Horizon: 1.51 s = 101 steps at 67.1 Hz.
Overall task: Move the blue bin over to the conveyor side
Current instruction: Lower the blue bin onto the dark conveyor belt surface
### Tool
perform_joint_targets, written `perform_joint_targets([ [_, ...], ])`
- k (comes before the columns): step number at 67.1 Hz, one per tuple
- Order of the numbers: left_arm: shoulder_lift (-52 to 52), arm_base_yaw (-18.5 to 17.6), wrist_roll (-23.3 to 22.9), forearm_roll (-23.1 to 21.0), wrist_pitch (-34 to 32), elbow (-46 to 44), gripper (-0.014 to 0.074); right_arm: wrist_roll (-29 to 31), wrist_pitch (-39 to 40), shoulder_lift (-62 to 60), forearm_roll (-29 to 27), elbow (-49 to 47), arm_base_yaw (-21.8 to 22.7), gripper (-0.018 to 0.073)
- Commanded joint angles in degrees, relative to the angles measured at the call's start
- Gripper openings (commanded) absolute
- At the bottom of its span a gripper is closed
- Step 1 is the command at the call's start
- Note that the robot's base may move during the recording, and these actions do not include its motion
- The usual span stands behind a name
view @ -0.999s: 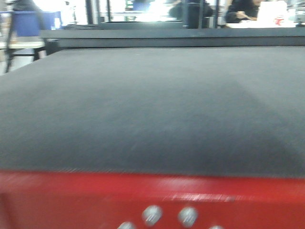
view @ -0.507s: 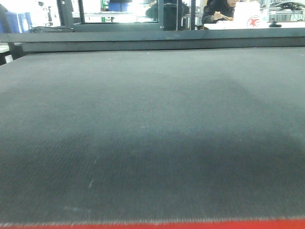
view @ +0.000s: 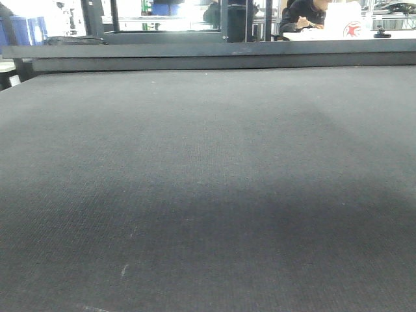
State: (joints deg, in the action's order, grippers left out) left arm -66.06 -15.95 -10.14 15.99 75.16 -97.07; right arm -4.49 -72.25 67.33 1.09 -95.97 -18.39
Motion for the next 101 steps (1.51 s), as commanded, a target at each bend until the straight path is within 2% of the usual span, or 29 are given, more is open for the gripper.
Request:
perform_joint_targets([
  [1, 0.82, -0.32, 0.62, 1.57, -5.2, -1.28, -0.0017, 1.27, 5.86, -1.02, 0.3, -1.15, -0.03, -0.0077],
  [64, 0.82, -0.32, 0.62, 1.57, -5.2, -1.28, -0.0017, 1.27, 6.0, -1.02, 0.11, -1.15, -0.03, -0.0077],
  [81, -6.53, -0.32, 0.62, 1.57, -7.29, -1.28, -0.0017, 1.01, 9.77, 2.61, -0.36, -1.15, -0.03, -0.0077],
  [89, -11.5, 1.15, 0.62, -0.44, -10.05, -1.28, -0.0017, 1.01, 9.51, 7.38, -0.36, -1.15, -0.03, -0.0077],
  [96, -15.54, 3.84, 0.62, -3.47, -11.81, -1.28, -0.0017, 0.92, 9.67, 11.87, -0.36, -1.15, -0.03, -0.0077],
  [101, -17.99, 5.25, 0.62, -3.91, -13.3, -1.28, -0.0017, 0.92, 10.35, 15.49, -0.36, -1.15, -0.03, -0.0077],
])
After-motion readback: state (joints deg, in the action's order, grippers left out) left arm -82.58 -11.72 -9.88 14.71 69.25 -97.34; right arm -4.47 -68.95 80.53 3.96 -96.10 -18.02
